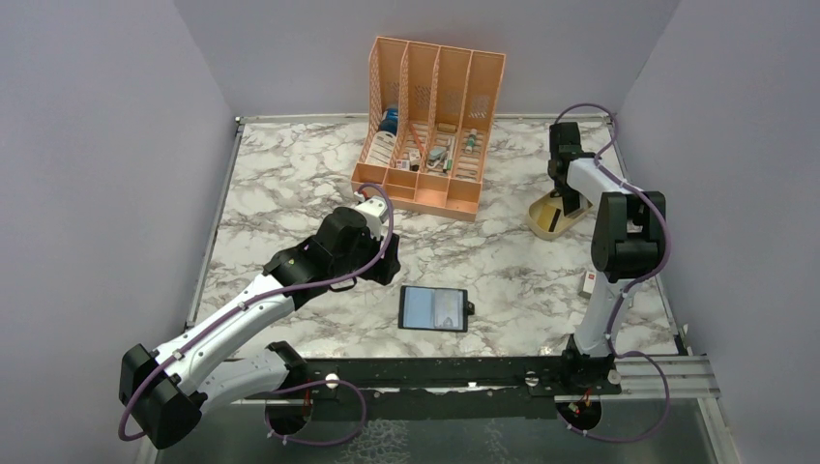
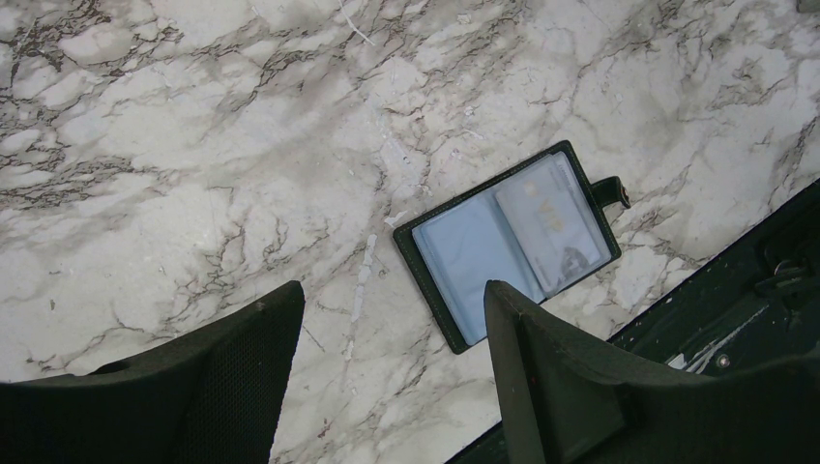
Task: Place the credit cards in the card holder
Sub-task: Pick up the credit card from the storage box.
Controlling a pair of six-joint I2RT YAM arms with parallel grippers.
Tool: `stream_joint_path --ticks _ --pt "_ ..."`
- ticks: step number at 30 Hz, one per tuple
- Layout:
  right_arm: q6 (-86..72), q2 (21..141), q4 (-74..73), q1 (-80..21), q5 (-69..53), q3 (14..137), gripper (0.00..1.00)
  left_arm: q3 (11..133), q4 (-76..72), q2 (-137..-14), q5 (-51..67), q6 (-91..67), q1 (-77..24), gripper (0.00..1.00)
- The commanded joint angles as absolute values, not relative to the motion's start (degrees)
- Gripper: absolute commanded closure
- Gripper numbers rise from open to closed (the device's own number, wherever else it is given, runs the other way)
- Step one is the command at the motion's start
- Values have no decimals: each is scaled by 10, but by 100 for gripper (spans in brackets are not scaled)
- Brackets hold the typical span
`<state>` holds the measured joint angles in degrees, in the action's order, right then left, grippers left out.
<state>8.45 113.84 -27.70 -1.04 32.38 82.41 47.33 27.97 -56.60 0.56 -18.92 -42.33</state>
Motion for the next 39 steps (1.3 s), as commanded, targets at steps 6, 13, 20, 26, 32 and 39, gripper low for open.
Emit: stream_joint_path --ticks 6,13,20,26,32,39 --pt "83 1135 -260 -4 328 829 77 470 272 -562 15 -184 -420 29" --pt "74 1139 -262 0 317 834 66 471 272 -563 17 -183 -420 29" --pt "61 1140 -273 1 287 842 62 472 271 -568 22 -183 -419 29" --pt "65 1146 -276 2 288 846 58 471 270 -568 25 -182 -417 29" --pt "65 1153 -280 6 294 850 59 470 270 -563 23 -182 -416 29" --pt "69 1152 -277 9 293 844 68 471 270 -565 25 -181 -415 29"
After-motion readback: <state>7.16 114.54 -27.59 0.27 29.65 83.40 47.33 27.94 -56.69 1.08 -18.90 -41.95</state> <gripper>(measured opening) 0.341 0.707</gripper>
